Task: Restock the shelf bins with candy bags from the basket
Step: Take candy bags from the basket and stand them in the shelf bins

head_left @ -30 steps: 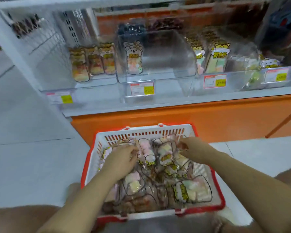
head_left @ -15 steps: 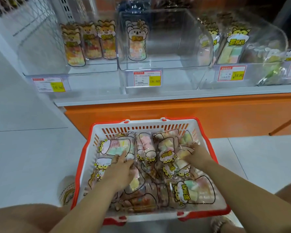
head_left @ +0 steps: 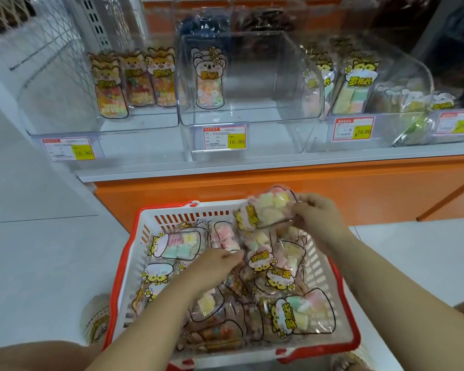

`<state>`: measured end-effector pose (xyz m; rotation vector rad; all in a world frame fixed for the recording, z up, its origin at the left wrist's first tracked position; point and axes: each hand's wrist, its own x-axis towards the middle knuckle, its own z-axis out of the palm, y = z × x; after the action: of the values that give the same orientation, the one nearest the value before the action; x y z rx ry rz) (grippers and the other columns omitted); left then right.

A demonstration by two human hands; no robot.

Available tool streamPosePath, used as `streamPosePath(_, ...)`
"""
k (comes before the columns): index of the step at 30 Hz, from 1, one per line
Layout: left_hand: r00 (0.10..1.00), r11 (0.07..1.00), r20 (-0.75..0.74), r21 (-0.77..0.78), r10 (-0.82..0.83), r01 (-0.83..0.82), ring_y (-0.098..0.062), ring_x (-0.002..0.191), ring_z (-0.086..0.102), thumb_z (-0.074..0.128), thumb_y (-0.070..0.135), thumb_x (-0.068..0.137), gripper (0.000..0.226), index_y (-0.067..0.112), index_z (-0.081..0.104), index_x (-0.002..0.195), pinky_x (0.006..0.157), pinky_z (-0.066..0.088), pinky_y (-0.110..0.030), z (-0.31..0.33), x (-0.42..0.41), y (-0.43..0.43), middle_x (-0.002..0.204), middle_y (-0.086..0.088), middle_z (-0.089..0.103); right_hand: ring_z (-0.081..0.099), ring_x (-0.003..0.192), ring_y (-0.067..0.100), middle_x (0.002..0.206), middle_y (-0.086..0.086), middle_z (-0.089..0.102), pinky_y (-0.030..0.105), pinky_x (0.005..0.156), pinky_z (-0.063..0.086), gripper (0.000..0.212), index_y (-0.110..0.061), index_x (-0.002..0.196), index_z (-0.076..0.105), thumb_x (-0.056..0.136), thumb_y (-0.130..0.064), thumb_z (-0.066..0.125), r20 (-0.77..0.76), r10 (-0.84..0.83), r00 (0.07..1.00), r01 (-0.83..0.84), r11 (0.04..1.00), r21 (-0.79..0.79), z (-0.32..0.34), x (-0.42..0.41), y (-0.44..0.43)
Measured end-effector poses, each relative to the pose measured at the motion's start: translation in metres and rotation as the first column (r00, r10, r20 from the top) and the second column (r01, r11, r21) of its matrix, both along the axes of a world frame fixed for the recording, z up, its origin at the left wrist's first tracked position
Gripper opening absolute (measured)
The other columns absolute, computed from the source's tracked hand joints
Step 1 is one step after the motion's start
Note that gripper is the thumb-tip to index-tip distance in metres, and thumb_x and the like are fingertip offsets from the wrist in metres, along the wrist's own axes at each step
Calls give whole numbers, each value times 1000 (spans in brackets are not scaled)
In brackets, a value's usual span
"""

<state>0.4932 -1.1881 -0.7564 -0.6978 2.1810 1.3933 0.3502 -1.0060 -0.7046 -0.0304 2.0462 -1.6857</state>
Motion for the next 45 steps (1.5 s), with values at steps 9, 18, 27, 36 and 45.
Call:
streamPosePath(9,492,239,136,743,860,-625,-23,87,68,61,26,97,34,5,62,124,78,53,-37,9,-8,4,107,-12,72,71,90,26,99,18,73,42,89,59,12,-5,105,66,93,-8,67,162,386,908,-385,922,-38,-33,48,-34)
streamPosePath(18,393,274,67,612,917,-742,-21,98,69,56,27,102,22,18,61,122,78,56,-40,-13,11,-31,111,-3,72,62,88,15,146,12,49,23,72,51,46,-10,138,56,95,-24,64,188,518,834,-509,593,624,-119,23,-3)
streamPosePath(27,490,363,89,561,867,-744,-26,110,69,53,25,103,25,20,63,126,104,48,-52,-23,13,-31,120,-8,72,67,64,24,72,9,73,36,59,58,11,-10,76,77,85,-13,71,-276,202,940,-16,832,555,-88,18,-9)
streamPosePath(36,710,739,-222,305,669,-601,-9,104,56,55,36,102,54,27,38,152,94,38,-32,-4,13,-22,128,14,49,63,68,4,86,-12,71,20,62,51,37,-37,107,60,86,-12,75,-435,380,816,-232,906,355,16,0,-18)
streamPosePath(45,911,816,-56,469,409,-338,-19,126,58,70,80,68,71,43,61,128,108,45,-49,10,15,-5,139,9,59,71,78,5,84,-4,75,21,71,58,33,-28,110,66,84,-11,78,-278,539,795,-449,831,327,36,20,-24)
